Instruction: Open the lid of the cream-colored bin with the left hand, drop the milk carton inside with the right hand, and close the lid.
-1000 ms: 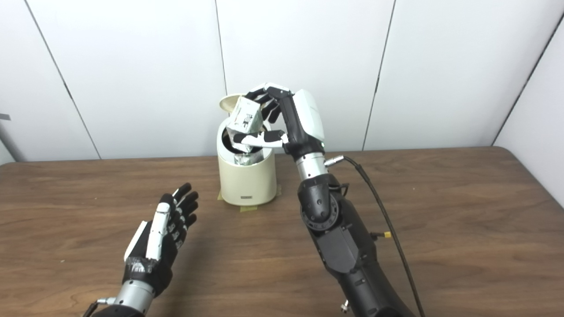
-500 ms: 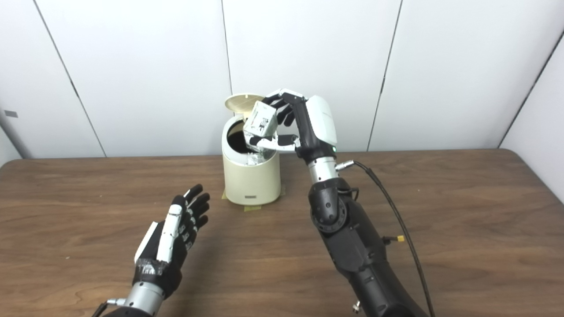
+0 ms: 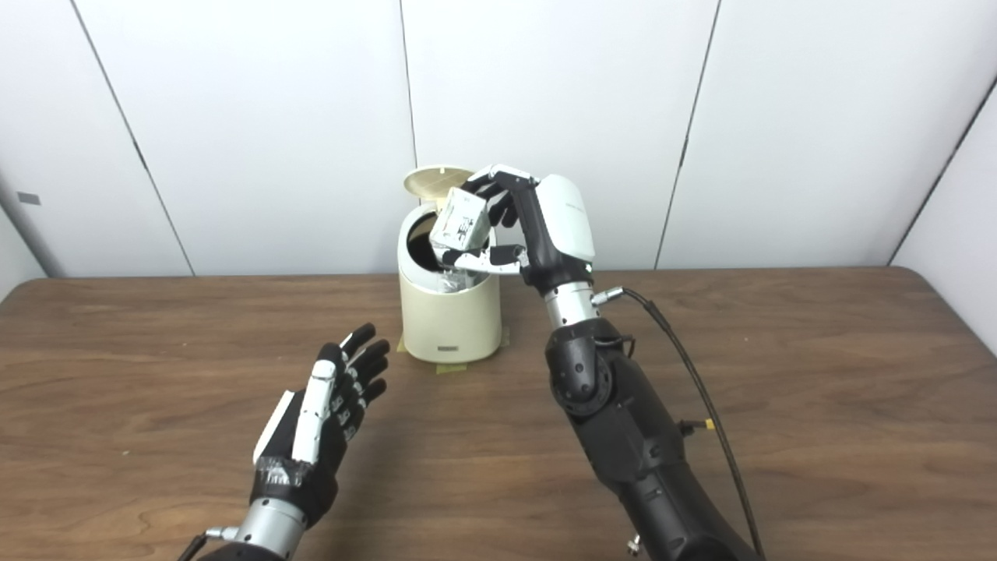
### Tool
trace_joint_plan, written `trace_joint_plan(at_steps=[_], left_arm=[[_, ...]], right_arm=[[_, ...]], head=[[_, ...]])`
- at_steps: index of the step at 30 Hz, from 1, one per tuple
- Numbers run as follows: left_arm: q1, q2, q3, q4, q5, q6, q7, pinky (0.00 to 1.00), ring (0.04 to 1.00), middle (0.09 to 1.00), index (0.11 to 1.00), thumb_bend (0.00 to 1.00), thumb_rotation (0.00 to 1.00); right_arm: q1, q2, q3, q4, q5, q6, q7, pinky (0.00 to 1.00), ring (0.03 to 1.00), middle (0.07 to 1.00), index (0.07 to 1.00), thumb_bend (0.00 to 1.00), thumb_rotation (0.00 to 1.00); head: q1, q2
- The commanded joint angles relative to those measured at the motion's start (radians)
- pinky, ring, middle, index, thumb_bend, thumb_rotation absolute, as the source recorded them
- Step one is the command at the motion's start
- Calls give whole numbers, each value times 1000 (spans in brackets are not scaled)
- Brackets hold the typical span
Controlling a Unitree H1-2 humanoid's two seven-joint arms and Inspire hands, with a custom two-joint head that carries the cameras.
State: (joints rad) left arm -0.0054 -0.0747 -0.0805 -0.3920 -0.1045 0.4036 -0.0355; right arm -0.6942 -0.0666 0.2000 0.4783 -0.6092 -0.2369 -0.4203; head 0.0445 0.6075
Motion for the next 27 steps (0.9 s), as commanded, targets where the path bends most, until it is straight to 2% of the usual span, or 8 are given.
trace_joint_plan(at_steps=[1, 6, 8, 9, 14, 25, 26, 27], left_arm=[[-22, -10, -5, -45, 4, -35, 2, 959, 945, 911, 937, 531, 944], [-24, -10, -2, -48, -5, -24, -2, 957, 947, 911, 938, 516, 931], [-24, -9, -1, -49, -8, -21, -2, 955, 947, 909, 935, 512, 910], [-24, -9, 0, -49, -10, -20, -3, 956, 948, 908, 934, 511, 896], [-27, -7, 9, -41, -21, -18, -5, 961, 945, 909, 935, 500, 869], [-36, 7, 14, -32, -11, -23, -4, 949, 929, 901, 916, 499, 847], [-36, 7, 16, -31, -12, -22, -4, 948, 926, 898, 913, 500, 840], [-36, 9, 17, -30, -14, -23, -5, 948, 925, 897, 912, 500, 836]], right_arm=[[-57, 5, 3, -29, 15, -14, 17, 343, 386, 494, 517, 517, 0], [-50, -4, 14, -53, -1, 56, 68, 412, 443, 476, 544, 520, 4], [-44, 1, 5, -73, 14, 82, 87, 417, 502, 570, 618, 859, 107], [-41, 3, 0, -81, 21, 93, 93, 414, 525, 600, 630, 918, 126], [-34, 12, -14, -110, 32, 130, 99, 408, 544, 622, 638, 969, 151], [-23, 11, -22, -160, 10, 116, 46, 391, 496, 605, 602, 879, 18], [-21, 11, -23, -163, 10, 112, 40, 381, 472, 578, 536, 668, 83], [-14, 9, -27, -172, 14, 100, 28, 378, 464, 569, 514, 596, 105]], head=[[1, 1], [-5, 3], [-8, 5], [-9, 4], [-16, 5], [-37, 13], [-38, 12], [-39, 13]])
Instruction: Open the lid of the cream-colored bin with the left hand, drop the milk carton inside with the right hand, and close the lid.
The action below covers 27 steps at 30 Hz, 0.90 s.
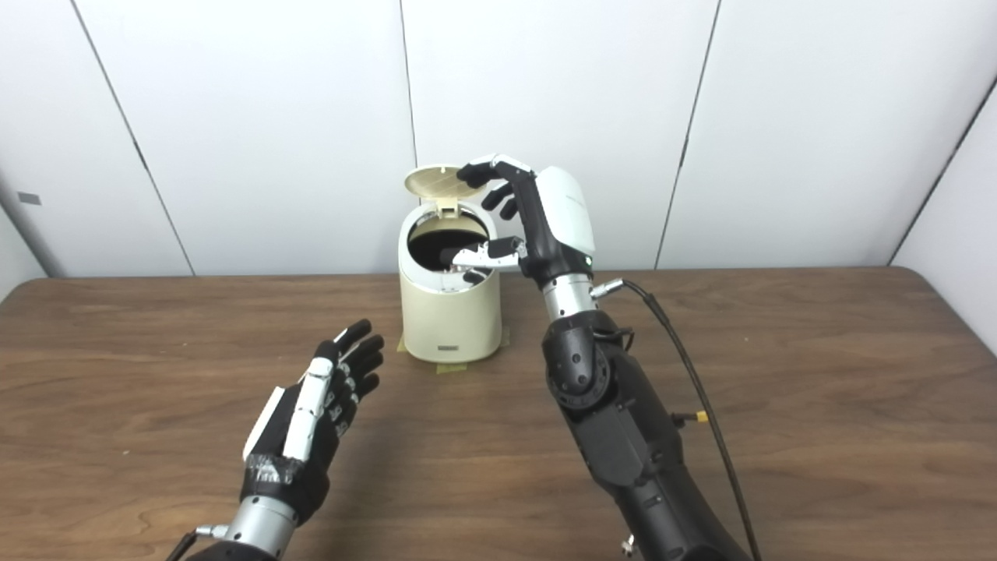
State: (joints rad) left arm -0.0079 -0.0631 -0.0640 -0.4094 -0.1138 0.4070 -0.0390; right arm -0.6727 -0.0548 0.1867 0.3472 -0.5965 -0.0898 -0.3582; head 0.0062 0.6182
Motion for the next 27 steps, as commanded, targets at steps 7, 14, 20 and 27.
trace_joint_plan(at_steps=[7, 14, 20, 27], left_arm=[[-34, 5, 17, -15, -6, -30, -1, 942, 927, 905, 910, 483, 873], [-56, 35, 79, 13, -31, -31, -1, 965, 941, 919, 918, 482, 888], [-134, 58, 117, 61, -53, -22, -1, 974, 962, 947, 933, 461, 902], [-315, 155, 111, 182, -2, 0, -19, 957, 948, 938, 922, 447, 959]], right_arm=[[58, -18, -72, -196, 42, 1, -8, 334, 387, 495, 516, 517, 0], [220, 30, -162, -442, 193, 206, 112, 321, 383, 485, 522, 516, 0], [358, 56, -240, -593, 451, 349, 248, 356, 401, 476, 519, 519, 0], [495, 14, -242, -651, 628, 400, 386, 691, 758, 778, 747, 618, 755]], head=[[-8, 2], [-23, 3], [-19, -5], [-16, -17]])
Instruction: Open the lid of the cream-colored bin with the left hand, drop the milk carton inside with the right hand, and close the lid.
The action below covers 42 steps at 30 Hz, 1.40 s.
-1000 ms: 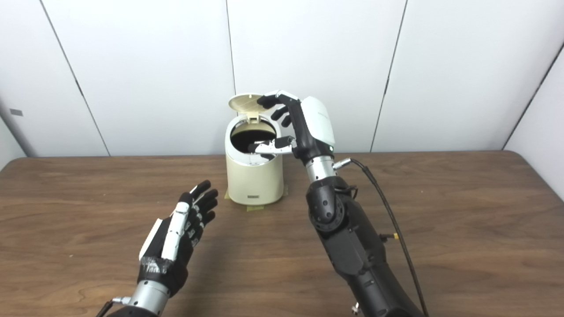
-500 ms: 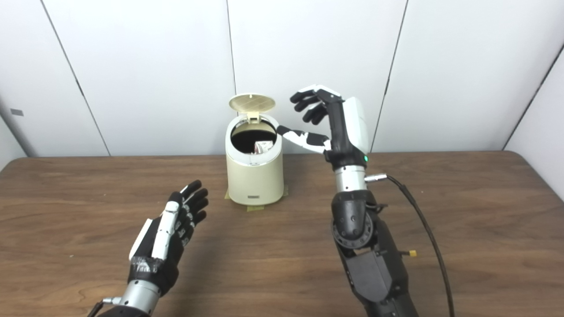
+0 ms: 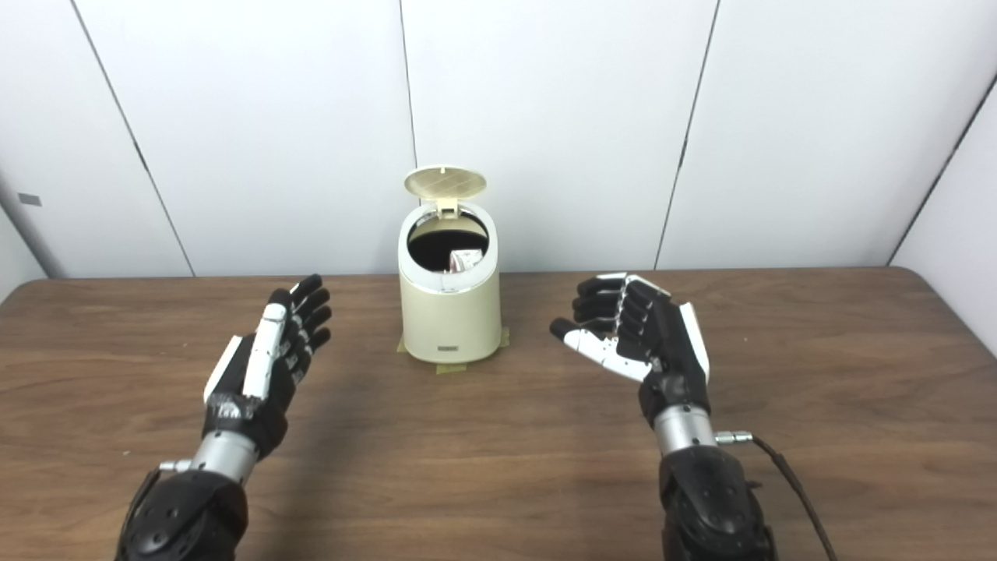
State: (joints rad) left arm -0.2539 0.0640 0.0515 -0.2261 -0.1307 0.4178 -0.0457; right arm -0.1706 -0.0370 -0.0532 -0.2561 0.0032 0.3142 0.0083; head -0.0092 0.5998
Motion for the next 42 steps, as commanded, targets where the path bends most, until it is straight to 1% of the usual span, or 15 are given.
trace_joint_plan(at_steps=[1, 2, 4, 6, 8, 10, 12, 14, 17, 24, 28, 30, 33, 37, 42], left_arm=[[-99, 42, -6, 20, 16, -8, -19, 959, 946, 937, 922, 454, 967], [-127, 55, -6, 42, 17, -8, -25, 962, 946, 937, 918, 469, 953], [-191, 68, -5, 89, 18, -8, -24, 968, 945, 932, 907, 495, 904], [-243, 79, -9, 133, 20, -15, -27, 966, 945, 929, 896, 514, 869], [-289, 89, -12, 172, 21, -22, -32, 963, 944, 929, 894, 520, 865], [-329, 94, -7, 206, 20, -25, -35, 950, 937, 918, 893, 536, 908], [-378, 98, -2, 252, 20, -33, -40, 945, 933, 915, 901, 554, 944], [-412, 101, 1, 286, 23, -43, -42, 943, 930, 912, 905, 561, 962], [-477, 107, -3, 354, 33, -67, -47, 936, 923, 909, 895, 572, 971], [-605, 137, -69, 498, 87, -114, -95, 901, 892, 880, 858, 569, 1000], [-640, 140, -103, 535, 114, -123, -113, 895, 902, 889, 866, 555, 1000], [-656, 149, -129, 558, 141, -143, -130, 900, 903, 888, 871, 542, 1000], [-678, 164, -166, 598, 169, -174, -164, 910, 903, 887, 881, 514, 1000], [-709, 186, -208, 633, 210, -192, -206, 922, 900, 879, 890, 486, 1000], [-737, 236, -276, 624, 295, -219, -263, 928, 897, 855, 874, 486, 1000]], right_arm=[[12, -1, 2, -51, 33, -4, 21, 725, 787, 802, 776, 641, 848], [29, 3, 8, -52, 29, -11, 18, 755, 813, 821, 798, 660, 914], [63, 17, 23, -50, 22, -38, 12, 792, 849, 850, 835, 679, 983], [93, 22, 36, -47, 21, -68, 16, 819, 880, 876, 869, 677, 997], [116, 28, 44, -38, 8, -96, 5, 843, 903, 895, 883, 670, 1000], [139, 35, 48, -30, -9, -125, -11, 833, 908, 900, 868, 612, 1000], [161, 37, 46, -15, -13, -170, -17, 811, 904, 898, 860, 591, 1000], [176, 40, 44, -7, -17, -199, -20, 799, 899, 896, 855, 589, 1000], [198, 46, 41, -6, -19, -222, -28, 808, 892, 892, 853, 595, 1000], [231, 67, 37, 3, -12, -243, -47, 773, 882, 894, 864, 588, 1000], [237, 74, 43, 4, -31, -242, -59, 756, 869, 878, 850, 576, 1000], [237, 76, 42, 8, -39, -243, -66, 739, 860, 875, 847, 569, 1000], [238, 81, 37, 3, -51, -218, -80, 708, 848, 868, 845, 577, 1000], [231, 82, 20, 2, -48, -186, -94, 664, 841, 867, 855, 571, 1000], [219, 89, -7, 15, -15, -164, -94, 664, 848, 870, 872, 563, 1000]], head=[[1, 0], [3, -5], [6, -14], [11, -27], [17, -35], [19, -35], [18, -34], [18, -31], [21, -23], [23, -15], [20, -8], [15, -6], [1, -3], [-5, -2], [-12, 0]])
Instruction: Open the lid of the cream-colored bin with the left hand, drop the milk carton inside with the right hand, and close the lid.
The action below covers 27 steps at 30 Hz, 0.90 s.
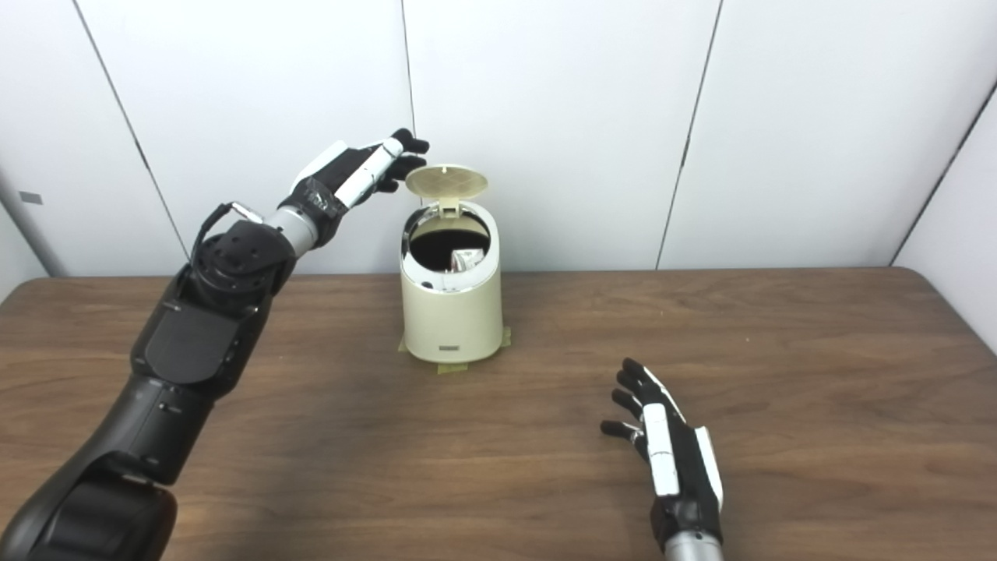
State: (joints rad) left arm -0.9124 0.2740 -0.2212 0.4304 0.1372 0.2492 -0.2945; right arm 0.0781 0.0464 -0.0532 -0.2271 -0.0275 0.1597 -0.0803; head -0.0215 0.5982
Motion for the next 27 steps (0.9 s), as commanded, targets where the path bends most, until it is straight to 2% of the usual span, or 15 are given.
trace_joint_plan(at_steps=[1, 6, 10, 12, 14, 16, 21, 25, 27], left_arm=[[-82, 37, -19, -42, 43, -52, -26, 932, 901, 853, 875, 486, 1000], [-71, 58, -60, -106, 109, -57, -49, 939, 864, 809, 855, 488, 1000], [-46, 86, -107, -167, 199, -74, -60, 957, 878, 788, 835, 510, 1000], [-31, 113, -137, -199, 262, -120, -55, 902, 863, 782, 816, 490, 1000], [-22, 144, -166, -216, 329, -180, -48, 806, 828, 785, 802, 457, 1000], [-14, 169, -184, -230, 378, -223, -51, 762, 806, 791, 799, 420, 1000], [3, 199, -201, -252, 464, -291, -56, 757, 807, 802, 799, 412, 1000], [6, 229, -233, -243, 562, -370, -48, 744, 816, 804, 797, 425, 1000], [8, 240, -243, -241, 601, -403, -45, 782, 825, 804, 799, 440, 1000]], right_arm=[[-32, 9, -13, -11, 29, -5, -4, 671, 851, 870, 881, 565, 1000], [-37, 20, -28, 6, 86, 4, 7, 730, 877, 887, 952, 545, 1000], [-45, 40, -40, 13, 129, 32, -4, 742, 865, 882, 968, 539, 1000], [-46, 45, -45, 18, 135, 41, -8, 739, 858, 879, 976, 525, 1000], [-46, 48, -50, 25, 150, 46, -4, 737, 857, 886, 994, 521, 1000], [-48, 47, -55, 37, 163, 45, -2, 738, 853, 892, 999, 520, 1000], [-55, 45, -69, 63, 175, 38, -6, 739, 846, 887, 1000, 508, 1000], [-58, 39, -76, 74, 176, 32, -3, 740, 843, 887, 1000, 509, 1000], [-58, 36, -76, 78, 173, 30, -2, 737, 844, 886, 1000, 513, 1000]], head=[[-1, 2], [-11, 5], [-14, 5], [-16, 2], [-16, 2], [-16, 2], [-17, 2], [-16, 1], [-16, 1]])
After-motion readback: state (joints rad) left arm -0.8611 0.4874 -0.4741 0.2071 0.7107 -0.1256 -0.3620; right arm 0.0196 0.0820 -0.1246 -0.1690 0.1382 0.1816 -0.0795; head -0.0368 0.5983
